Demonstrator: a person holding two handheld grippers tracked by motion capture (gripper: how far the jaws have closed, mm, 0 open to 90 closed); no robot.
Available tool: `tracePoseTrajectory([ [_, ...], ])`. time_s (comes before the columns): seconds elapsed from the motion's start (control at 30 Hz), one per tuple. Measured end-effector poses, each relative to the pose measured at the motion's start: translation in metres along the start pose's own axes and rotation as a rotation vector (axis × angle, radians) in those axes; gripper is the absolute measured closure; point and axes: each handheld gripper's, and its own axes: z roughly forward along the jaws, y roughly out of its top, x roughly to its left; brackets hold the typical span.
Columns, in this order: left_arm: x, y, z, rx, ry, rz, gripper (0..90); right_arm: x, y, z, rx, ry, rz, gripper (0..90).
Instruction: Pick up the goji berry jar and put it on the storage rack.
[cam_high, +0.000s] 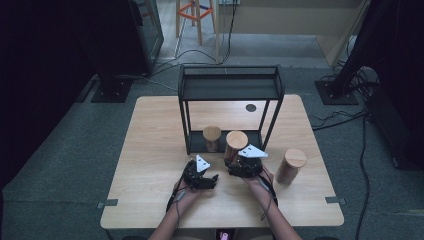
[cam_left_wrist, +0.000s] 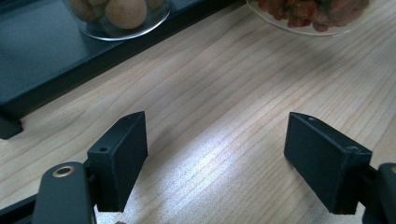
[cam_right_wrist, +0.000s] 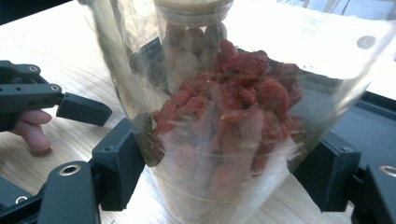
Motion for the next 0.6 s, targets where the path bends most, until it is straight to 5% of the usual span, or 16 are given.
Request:
tracePoseTrajectory([
  [0.6,0.002,0.0,0.0,0.002,-0.008,-0.012,21.5,-0.005,0.011,0.008,0.006,-0.001,-0.006,24.7],
])
